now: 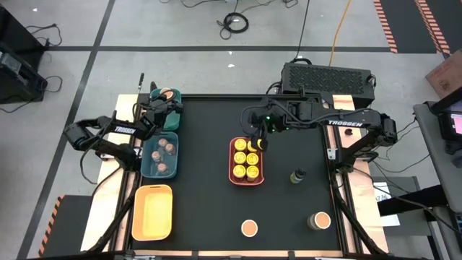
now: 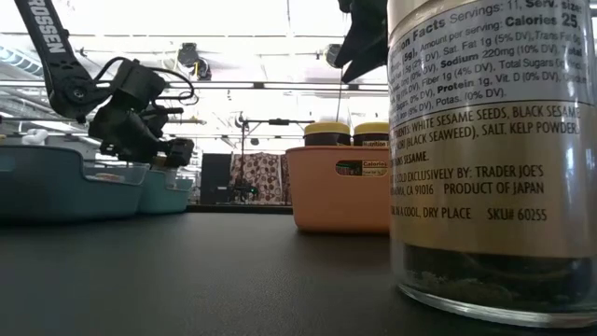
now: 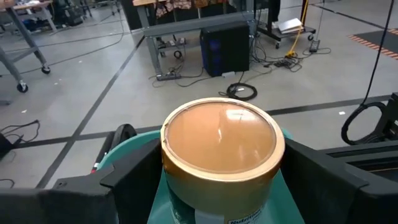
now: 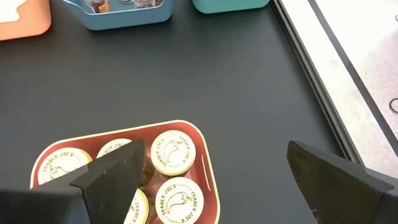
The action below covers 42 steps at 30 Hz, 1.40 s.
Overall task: Sort spices by type
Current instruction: Put the golden seasoning bottle in the green bin
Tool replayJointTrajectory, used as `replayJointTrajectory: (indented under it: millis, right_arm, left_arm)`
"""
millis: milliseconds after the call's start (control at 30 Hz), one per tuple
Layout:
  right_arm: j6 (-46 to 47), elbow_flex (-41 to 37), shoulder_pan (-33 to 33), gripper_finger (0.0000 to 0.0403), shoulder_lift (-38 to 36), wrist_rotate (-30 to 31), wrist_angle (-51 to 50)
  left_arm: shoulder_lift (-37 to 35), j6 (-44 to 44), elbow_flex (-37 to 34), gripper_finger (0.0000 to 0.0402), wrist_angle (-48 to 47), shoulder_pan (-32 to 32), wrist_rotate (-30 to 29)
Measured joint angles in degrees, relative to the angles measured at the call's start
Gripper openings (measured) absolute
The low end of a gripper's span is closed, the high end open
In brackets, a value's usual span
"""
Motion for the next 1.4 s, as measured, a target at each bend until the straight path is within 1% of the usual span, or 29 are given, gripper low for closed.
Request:
replayJointTrajectory:
  millis: [100, 167, 400, 467, 733, 900, 1100, 1200, 1300, 1333, 1367, 1400]
  right_arm:
    - [0.00, 0.00, 0.00, 0.0384, 0.00, 0.00, -0.02]
    - [0.00, 0.00, 0.00, 0.0384, 0.00, 0.02, -0.02]
    - [0.02, 0.00, 0.00, 0.0384, 0.00, 0.00, -0.06]
    - [0.02, 0.00, 0.00, 0.0384, 0.00, 0.00, -0.14]
    - [-0.32, 0.00, 0.00, 0.0384, 0.00, 0.01, -0.21]
    - [-0.50, 0.00, 0.00, 0.0384, 0.00, 0.02, -0.22]
    - [-0.44, 0.00, 0.00, 0.0384, 0.00, 0.31, 0.43]
    - [-0.44, 0.00, 0.00, 0.0384, 0.00, 0.33, 1.67]
    - [-0.44, 0.00, 0.00, 0.0384, 0.00, 0.33, 4.21]
    - [-0.56, 0.02, 0.00, 0.0384, 0.00, 0.33, 4.80]
    - [-0.71, 0.02, 0.00, 0.0384, 0.00, 0.45, 5.37]
    - [-0.74, 0.02, -0.05, 0.0384, 0.00, 0.95, 5.95]
  left_arm:
    - [0.00, 0.35, 0.00, 0.0311, 0.00, 0.00, -0.02]
    - [0.00, 0.32, 0.00, 0.0320, 0.41, 0.00, -0.12]
    - [-0.02, 0.38, 0.09, 0.0380, 2.73, 0.00, -1.25]
    - [-0.02, 0.39, 0.09, 0.0390, 2.83, 0.00, -1.29]
    - [-0.06, 0.46, 0.09, 0.0396, 3.09, 0.00, -1.29]
    - [-1.92, 0.46, 0.09, 0.0396, 2.97, 0.00, -1.75]
    - [-7.92, 1.59, 0.09, 0.0396, 0.64, -0.62, -1.75]
    - [-12.62, 5.17, 0.09, 0.0396, -0.24, -1.48, -2.92]
    - [-18.63, 7.16, 0.09, 0.0396, -3.55, -3.30, -3.90]
    - [-20.80, 7.05, 0.09, 0.0396, -4.85, -4.12, -3.60]
    - [-23.09, 6.11, 0.17, 0.0396, -6.71, -4.96, -1.78]
    - [-25.28, 4.46, 0.62, 0.0396, -9.93, -5.74, 1.95]
